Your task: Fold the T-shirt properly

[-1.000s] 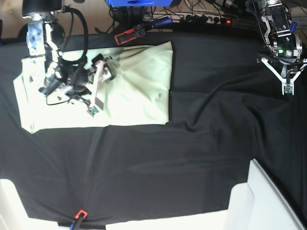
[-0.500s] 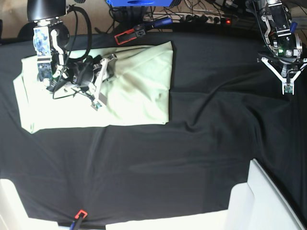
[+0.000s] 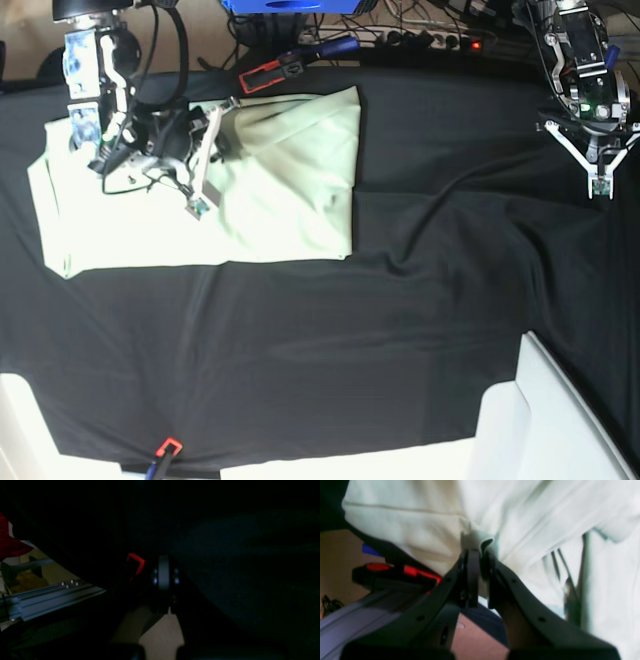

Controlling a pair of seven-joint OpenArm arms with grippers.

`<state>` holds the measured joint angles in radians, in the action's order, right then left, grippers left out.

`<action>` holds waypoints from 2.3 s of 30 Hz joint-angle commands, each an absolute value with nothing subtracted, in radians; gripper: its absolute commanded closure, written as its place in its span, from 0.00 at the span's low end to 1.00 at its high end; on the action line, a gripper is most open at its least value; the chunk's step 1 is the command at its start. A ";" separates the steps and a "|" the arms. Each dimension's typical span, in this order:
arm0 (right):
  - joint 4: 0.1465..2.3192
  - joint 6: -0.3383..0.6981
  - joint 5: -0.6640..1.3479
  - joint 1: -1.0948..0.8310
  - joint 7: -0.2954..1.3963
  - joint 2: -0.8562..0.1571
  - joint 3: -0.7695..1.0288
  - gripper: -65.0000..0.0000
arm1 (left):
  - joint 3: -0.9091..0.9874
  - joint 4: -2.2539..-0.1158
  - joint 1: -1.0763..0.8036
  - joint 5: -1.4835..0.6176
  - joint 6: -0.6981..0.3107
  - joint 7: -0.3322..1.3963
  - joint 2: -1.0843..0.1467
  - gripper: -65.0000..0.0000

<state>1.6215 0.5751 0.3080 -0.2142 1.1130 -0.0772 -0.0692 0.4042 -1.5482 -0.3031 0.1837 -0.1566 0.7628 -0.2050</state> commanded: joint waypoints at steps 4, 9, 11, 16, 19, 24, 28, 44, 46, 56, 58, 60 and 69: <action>1.658 0.576 0.317 -0.240 1.121 -0.079 -0.064 0.94 | 0.410 -1.561 -0.300 0.196 -0.145 0.750 -0.220 1.00; 1.755 0.576 0.317 -0.297 1.133 -0.079 -0.064 0.94 | 0.410 -1.561 -0.300 0.196 -0.145 0.750 -0.220 1.00; 1.768 0.576 0.315 -0.308 1.158 -0.079 -0.064 0.94 | 0.410 -1.561 -0.300 0.196 -0.145 0.750 -0.220 1.00; 1.774 0.576 0.314 -0.328 1.171 -0.079 -0.064 0.94 | 0.410 -1.561 -0.300 0.196 -0.145 0.750 -0.220 1.00; 1.773 0.576 0.314 -0.329 1.173 -0.079 -0.061 0.94 | 0.410 -1.561 -0.300 0.196 -0.145 0.750 -0.220 1.00; 1.774 0.576 0.314 -0.331 1.210 -0.088 0.002 0.94 | 0.410 -1.561 -0.298 0.196 -0.145 0.750 -0.222 1.00; 1.811 0.576 0.317 -0.329 1.210 -0.102 0.008 0.93 | 0.410 -1.561 -0.298 0.196 -0.145 0.750 -0.222 1.00; 1.782 0.576 0.318 -0.237 1.201 -0.048 -0.002 0.41 | 0.410 -1.561 -0.300 0.196 -0.145 0.750 -0.222 1.00; 1.761 0.576 0.318 -0.219 1.199 -0.048 -0.001 0.41 | 0.410 -1.561 -0.300 0.196 -0.145 0.750 -0.222 1.00; 1.699 0.576 0.318 -0.205 1.171 -0.047 -0.001 0.41 | 0.410 -1.561 -0.300 0.196 -0.145 0.750 -0.222 1.00; 1.667 0.576 0.318 -0.203 1.170 -0.038 -0.001 0.41 | 0.410 -1.561 -0.300 0.196 -0.145 0.750 -0.222 1.00; 1.659 0.578 0.318 -0.203 1.168 -0.038 -0.001 0.42 | 0.410 -1.561 -0.300 0.196 -0.145 0.750 -0.222 1.00; 1.659 0.578 0.318 -0.206 1.164 -0.035 -0.001 0.69 | 0.410 -1.561 -0.300 0.196 -0.145 0.750 -0.222 1.00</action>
<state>1.6405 0.5751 0.3080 -0.2142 1.1698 -0.0349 -0.0021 0.4042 -1.5478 -0.3023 0.1837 -0.1566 0.7628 -0.2058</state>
